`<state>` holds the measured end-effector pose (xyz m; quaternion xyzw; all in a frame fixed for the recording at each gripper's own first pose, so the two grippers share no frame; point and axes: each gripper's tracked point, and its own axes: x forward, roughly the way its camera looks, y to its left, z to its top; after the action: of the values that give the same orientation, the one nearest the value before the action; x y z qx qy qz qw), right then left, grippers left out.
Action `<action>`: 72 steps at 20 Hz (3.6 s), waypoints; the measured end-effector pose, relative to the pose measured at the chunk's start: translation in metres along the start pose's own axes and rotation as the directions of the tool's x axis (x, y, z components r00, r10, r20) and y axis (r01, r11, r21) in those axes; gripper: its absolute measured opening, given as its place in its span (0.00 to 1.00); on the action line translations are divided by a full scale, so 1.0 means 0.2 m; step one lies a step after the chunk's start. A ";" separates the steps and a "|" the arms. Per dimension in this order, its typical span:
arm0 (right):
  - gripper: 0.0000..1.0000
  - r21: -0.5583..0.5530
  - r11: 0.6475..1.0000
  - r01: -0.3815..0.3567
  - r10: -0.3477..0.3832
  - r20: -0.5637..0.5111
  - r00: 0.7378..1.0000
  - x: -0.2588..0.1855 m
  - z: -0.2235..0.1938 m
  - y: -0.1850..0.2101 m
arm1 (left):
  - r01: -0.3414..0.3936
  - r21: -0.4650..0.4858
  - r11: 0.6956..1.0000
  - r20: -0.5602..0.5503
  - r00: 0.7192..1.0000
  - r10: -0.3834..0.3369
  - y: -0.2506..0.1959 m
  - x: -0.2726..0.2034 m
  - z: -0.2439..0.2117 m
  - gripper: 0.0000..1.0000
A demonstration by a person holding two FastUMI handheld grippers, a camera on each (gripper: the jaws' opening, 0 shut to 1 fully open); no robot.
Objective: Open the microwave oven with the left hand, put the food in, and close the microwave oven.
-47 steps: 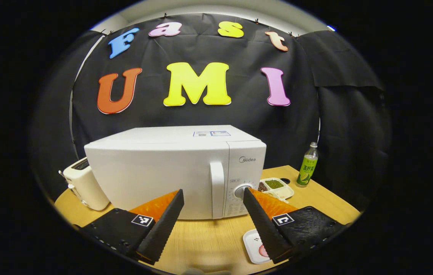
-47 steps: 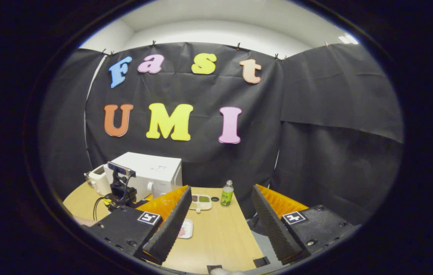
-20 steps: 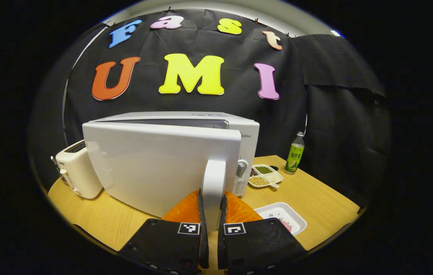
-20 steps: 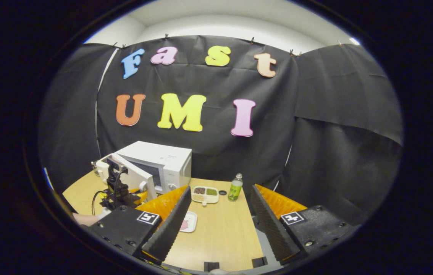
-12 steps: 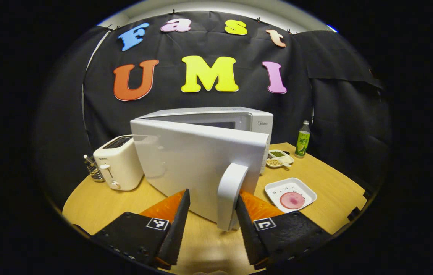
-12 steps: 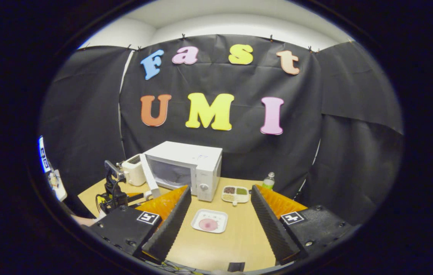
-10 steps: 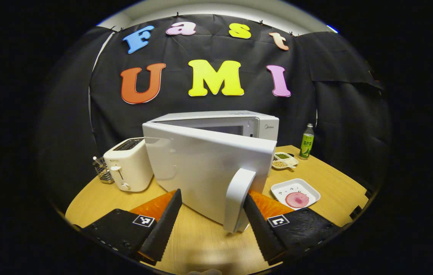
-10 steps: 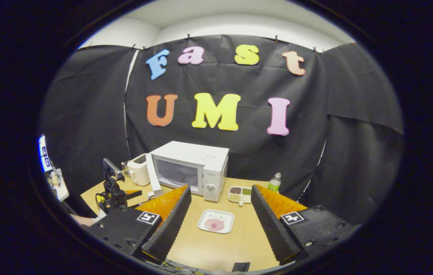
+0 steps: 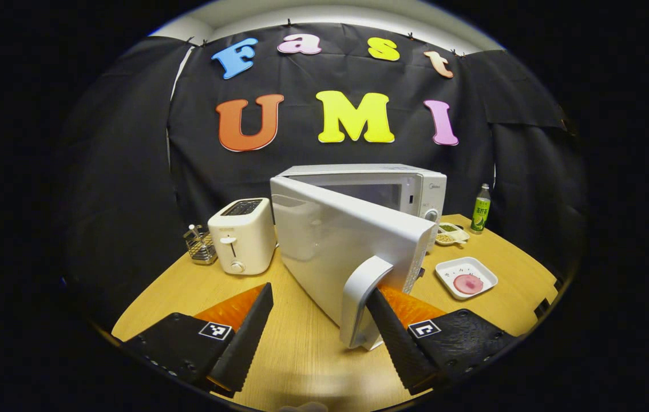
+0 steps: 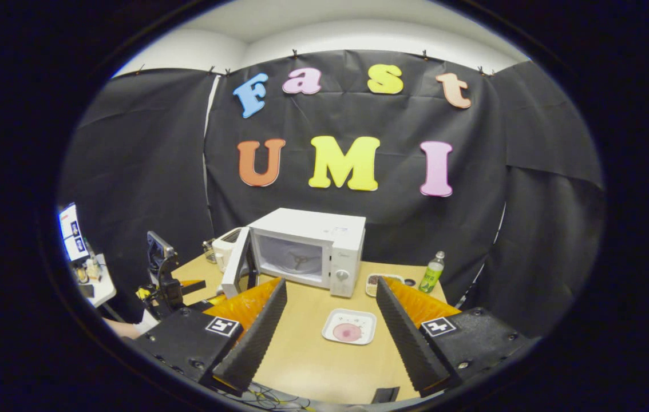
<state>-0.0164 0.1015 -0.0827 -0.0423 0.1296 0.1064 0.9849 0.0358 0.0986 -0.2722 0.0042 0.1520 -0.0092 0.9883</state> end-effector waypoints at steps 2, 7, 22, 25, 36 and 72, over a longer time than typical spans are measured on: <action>0.94 0.003 1.000 -0.004 0.004 -0.004 1.000 0.00 -0.01 0.02 | -0.034 0.003 0.999 -0.005 0.999 0.034 0.10 -0.04 -0.02 0.96; 1.00 -0.014 0.999 -0.033 0.033 -0.010 0.999 0.04 -0.02 0.11 | -0.130 -0.044 0.991 -0.035 0.991 0.128 0.36 -0.16 -0.09 0.96; 1.00 0.042 0.999 -0.005 0.008 -0.079 0.997 0.48 -0.24 -0.10 | -0.244 -0.119 0.962 0.001 0.969 0.246 0.45 -0.65 -0.01 0.95; 0.94 0.044 0.999 -0.001 0.008 -0.140 0.990 0.61 -0.41 -0.21 | -0.209 -0.121 0.970 0.047 0.975 0.216 0.31 -0.68 0.13 0.95; 0.71 0.246 0.968 0.059 0.077 -0.511 0.856 1.24 -1.26 -0.62 | -0.217 -0.140 0.966 0.133 0.963 0.235 -0.13 -0.76 0.54 0.95; 0.00 0.660 0.746 0.092 0.378 -0.533 0.757 1.42 -1.14 -0.30 | -0.281 -0.156 0.947 0.095 0.950 0.298 0.00 -0.72 0.66 0.95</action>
<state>0.2095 0.0750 -0.3735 0.2795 0.4870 0.1144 0.8196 -0.0622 0.0994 -0.1024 -0.0439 0.0914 0.1466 0.9840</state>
